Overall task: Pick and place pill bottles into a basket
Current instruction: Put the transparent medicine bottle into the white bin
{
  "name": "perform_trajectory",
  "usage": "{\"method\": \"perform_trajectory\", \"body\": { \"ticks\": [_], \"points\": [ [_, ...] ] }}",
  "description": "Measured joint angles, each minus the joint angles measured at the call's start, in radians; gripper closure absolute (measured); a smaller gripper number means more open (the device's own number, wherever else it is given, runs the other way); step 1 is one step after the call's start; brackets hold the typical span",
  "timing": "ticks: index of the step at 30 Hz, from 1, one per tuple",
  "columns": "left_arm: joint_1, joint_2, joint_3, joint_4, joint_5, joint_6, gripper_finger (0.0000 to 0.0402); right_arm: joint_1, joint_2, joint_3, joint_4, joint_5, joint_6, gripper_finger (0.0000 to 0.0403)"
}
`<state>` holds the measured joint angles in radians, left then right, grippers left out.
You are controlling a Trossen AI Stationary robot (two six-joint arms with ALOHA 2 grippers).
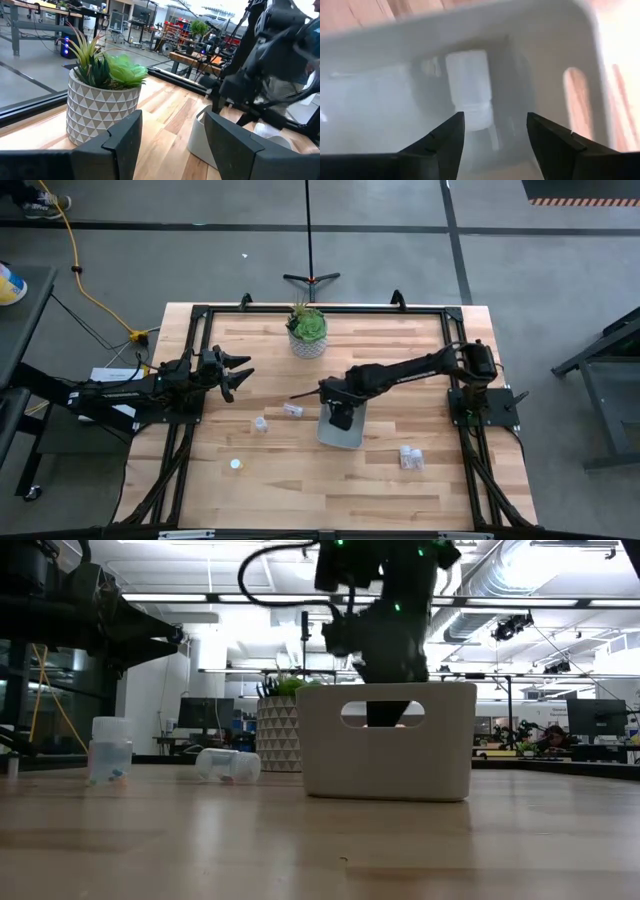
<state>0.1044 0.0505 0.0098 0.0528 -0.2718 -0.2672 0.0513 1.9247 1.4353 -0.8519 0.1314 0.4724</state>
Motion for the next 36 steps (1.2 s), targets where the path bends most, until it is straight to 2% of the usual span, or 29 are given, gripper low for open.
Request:
{"method": "perform_trajectory", "body": {
  "ticks": [3, 8, 11, 15, 17, 20, 23, 31, 36],
  "points": [
    [0.0, 0.0, 0.0, 0.0, 0.0, 0.0, 0.0151, 0.002, -0.009, 0.082, -0.116, 0.04, 0.047, 0.0202],
    [0.0, 0.0, 0.0, 0.0, 0.0, 0.0, 0.0151, 0.023, -0.105, 0.158, -0.271, 0.105, 0.261, 0.0208],
    [0.0, 0.0, 0.0, 0.0, 0.0, 0.0, 0.0151, 0.059, -0.209, 0.14, -0.328, 0.161, 0.422, 0.0207],
    [0.0, 0.0, 0.0, 0.0, 0.0, 0.0, 0.0151, 0.139, -0.356, 0.037, -0.34, 0.226, 0.69, 0.0206],
    [0.0, 0.0, 0.0, 0.0, 0.0, 0.0, 0.0151, 0.179, -0.408, -0.029, -0.339, 0.189, 0.86, 0.0208],
    [0.0, 0.0, 0.0, 0.0, 0.0, 0.0, 0.0151, 0.23, -0.452, -0.116, -0.337, 0.03, 1.08, 0.0212],
    [0.0, 0.0, 0.0, 0.0, 0.0, 0.0, 0.0151, 0.282, -0.454, -0.171, -0.335, -0.108, 1.212, 0.0218],
    [0.0, 0.0, 0.0, 0.0, 0.0, 0.0, 0.0151, 0.41, -0.383, -0.214, -0.291, -0.238, 1.302, 0.0229],
    [0.0, 0.0, 0.0, 0.0, 0.0, 0.0, 0.0151, 0.435, -0.32, -0.216, -0.284, -0.279, 1.326, 0.0212]
  ]
}}
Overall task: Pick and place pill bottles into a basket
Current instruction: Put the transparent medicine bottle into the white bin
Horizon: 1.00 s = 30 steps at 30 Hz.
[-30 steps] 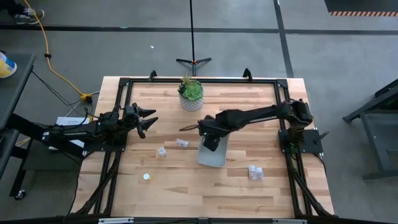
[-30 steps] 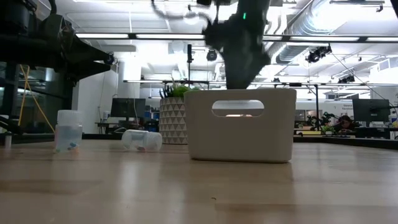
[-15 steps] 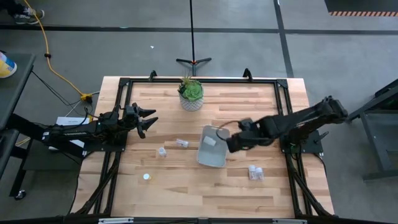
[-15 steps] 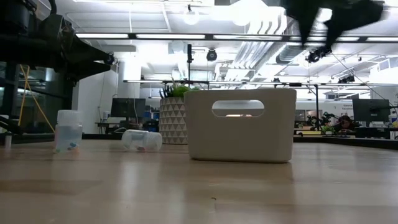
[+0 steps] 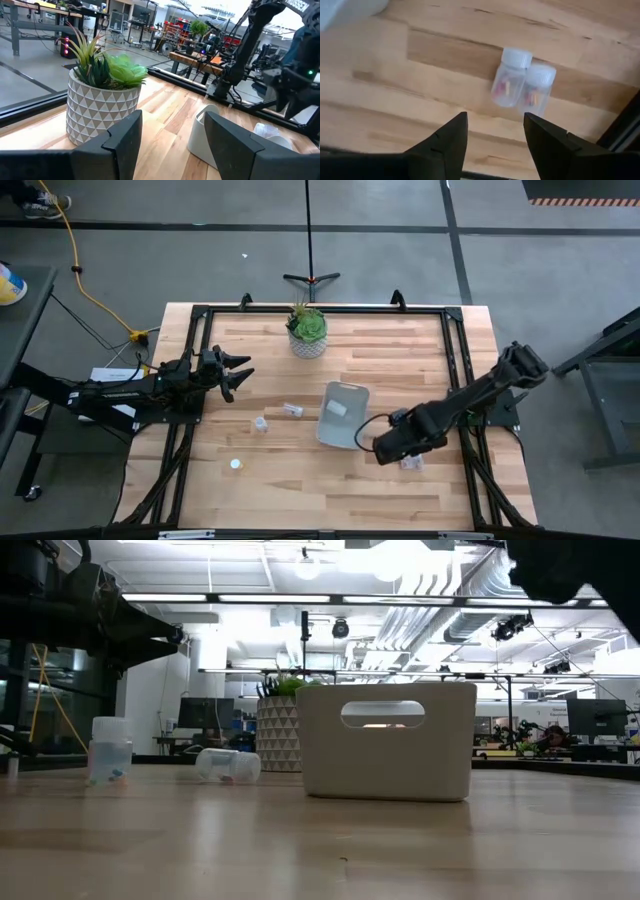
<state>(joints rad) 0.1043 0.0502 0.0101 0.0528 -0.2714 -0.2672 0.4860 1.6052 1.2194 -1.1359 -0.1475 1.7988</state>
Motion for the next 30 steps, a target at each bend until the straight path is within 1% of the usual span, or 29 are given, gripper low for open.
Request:
{"method": "perform_trajectory", "body": {
  "ticks": [5, 9, 15, 25, 30],
  "points": [
    [0.0, 0.0, 0.0, 0.0, 0.0, 0.0, 0.0151, 0.001, 0.067, 0.0, -0.007, 0.053, -0.02, 0.0183],
    [0.0, 0.0, 0.0, 0.0, 0.0, 0.0, 0.0151, 0.0, 0.119, 0.0, -0.012, 0.087, -0.036, 0.0171],
    [0.0, 0.0, 0.0, 0.0, 0.0, 0.0, 0.0151, 0.006, 0.188, 0.0, -0.019, 0.09, -0.049, 0.0173],
    [0.0, 0.0, 0.0, 0.0, 0.0, 0.0, 0.0151, 0.012, 0.264, 0.0, -0.057, 0.109, -0.053, 0.0174],
    [0.0, 0.0, 0.0, 0.0, 0.0, 0.0, 0.0151, 0.012, 0.272, -0.054, 0.034, 0.078, -0.042, 0.0175]
  ]
}}
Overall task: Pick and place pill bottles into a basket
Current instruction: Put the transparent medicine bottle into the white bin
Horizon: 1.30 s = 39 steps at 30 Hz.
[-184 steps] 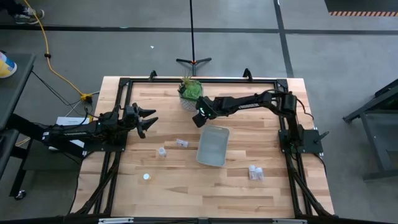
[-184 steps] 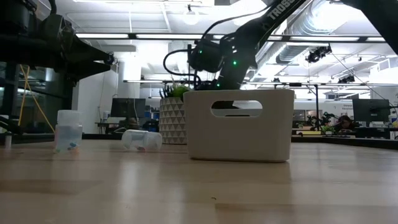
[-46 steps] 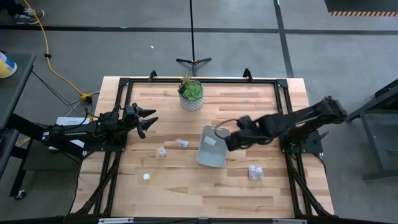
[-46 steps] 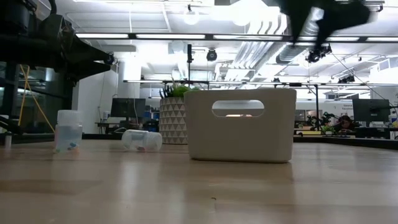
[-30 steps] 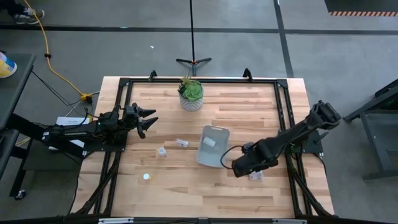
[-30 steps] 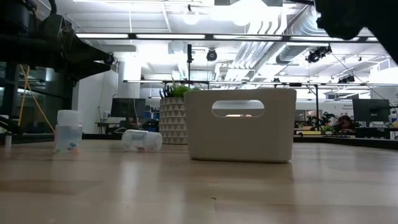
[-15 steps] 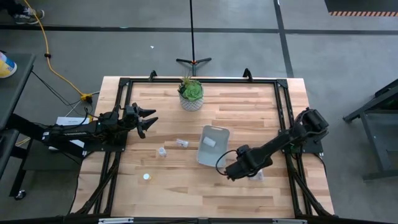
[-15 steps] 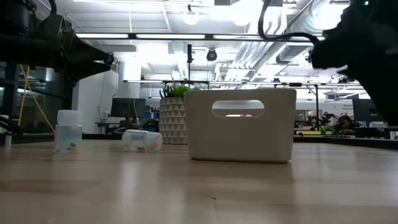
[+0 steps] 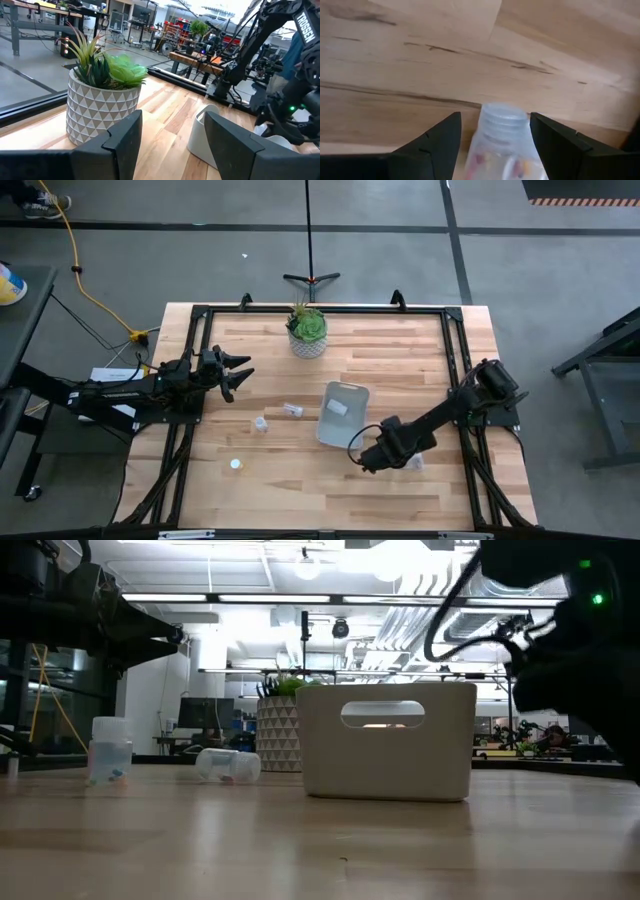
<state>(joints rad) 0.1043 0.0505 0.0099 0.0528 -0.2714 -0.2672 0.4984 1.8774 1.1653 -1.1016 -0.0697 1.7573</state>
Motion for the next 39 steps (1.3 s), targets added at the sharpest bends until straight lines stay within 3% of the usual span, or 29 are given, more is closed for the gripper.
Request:
{"method": "perform_trajectory", "body": {
  "ticks": [14, 28, 33, 39],
  "points": [
    [0.0, 0.0, 0.0, 0.0, 0.0, 0.0, 0.0151, -0.001, -0.002, -0.033, 0.079, -0.027, 0.003, 0.0188],
    [0.0, 0.0, 0.0, 0.0, 0.0, 0.0, 0.0151, -0.001, -0.002, -0.033, 0.097, -0.021, -0.015, 0.0273],
    [0.0, 0.0, 0.0, 0.0, 0.0, 0.0, 0.0151, -0.002, -0.002, -0.032, 0.1, -0.045, -0.012, 0.0266],
    [0.0, 0.0, 0.0, 0.0, 0.0, 0.0, 0.0151, -0.013, -0.018, 0.045, 0.013, 0.016, -0.049, 0.0263]
  ]
}}
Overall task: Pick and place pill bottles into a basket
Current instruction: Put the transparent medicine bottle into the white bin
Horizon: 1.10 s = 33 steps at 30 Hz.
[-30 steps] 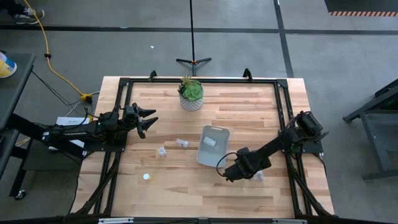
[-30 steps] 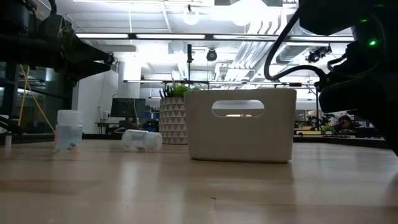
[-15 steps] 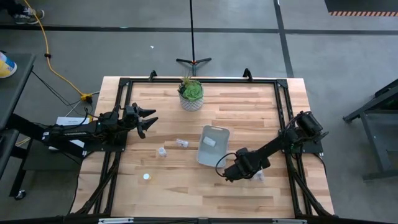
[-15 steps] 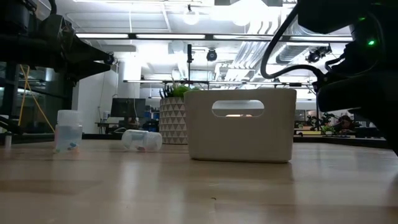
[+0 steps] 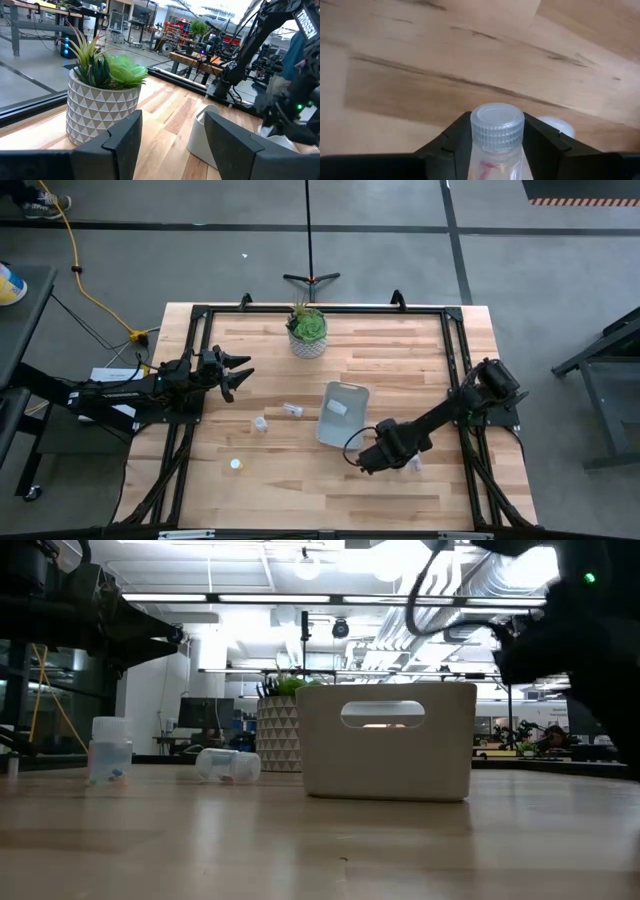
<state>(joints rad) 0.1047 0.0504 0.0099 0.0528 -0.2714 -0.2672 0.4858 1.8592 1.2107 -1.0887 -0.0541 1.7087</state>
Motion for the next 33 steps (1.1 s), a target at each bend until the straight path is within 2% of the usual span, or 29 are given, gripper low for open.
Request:
{"method": "perform_trajectory", "body": {
  "ticks": [4, 11, 14, 20, 26, 33],
  "points": [
    [0.0, 0.0, 0.0, 0.0, 0.0, 0.0, 0.0151, -0.017, -0.035, 0.062, -0.094, 0.096, -0.026, 0.0275],
    [0.0, 0.0, 0.0, 0.0, 0.0, 0.0, 0.0151, -0.099, -0.104, 0.162, -0.131, 0.293, -0.156, 0.0261],
    [0.0, 0.0, 0.0, 0.0, 0.0, 0.0, 0.0151, -0.15, -0.112, 0.2, -0.097, 0.37, -0.252, 0.0264],
    [0.0, 0.0, 0.0, 0.0, 0.0, 0.0, 0.0151, -0.259, -0.106, 0.215, 0.114, 0.48, -0.509, 0.0269],
    [0.0, 0.0, 0.0, 0.0, 0.0, 0.0, 0.0151, -0.35, -0.081, 0.213, 0.142, 0.497, -0.69, 0.0262],
    [0.0, 0.0, 0.0, 0.0, -0.001, 0.0, 0.0151, -0.385, -0.015, 0.213, 0.223, 0.455, -0.969, 0.0266]
  ]
}}
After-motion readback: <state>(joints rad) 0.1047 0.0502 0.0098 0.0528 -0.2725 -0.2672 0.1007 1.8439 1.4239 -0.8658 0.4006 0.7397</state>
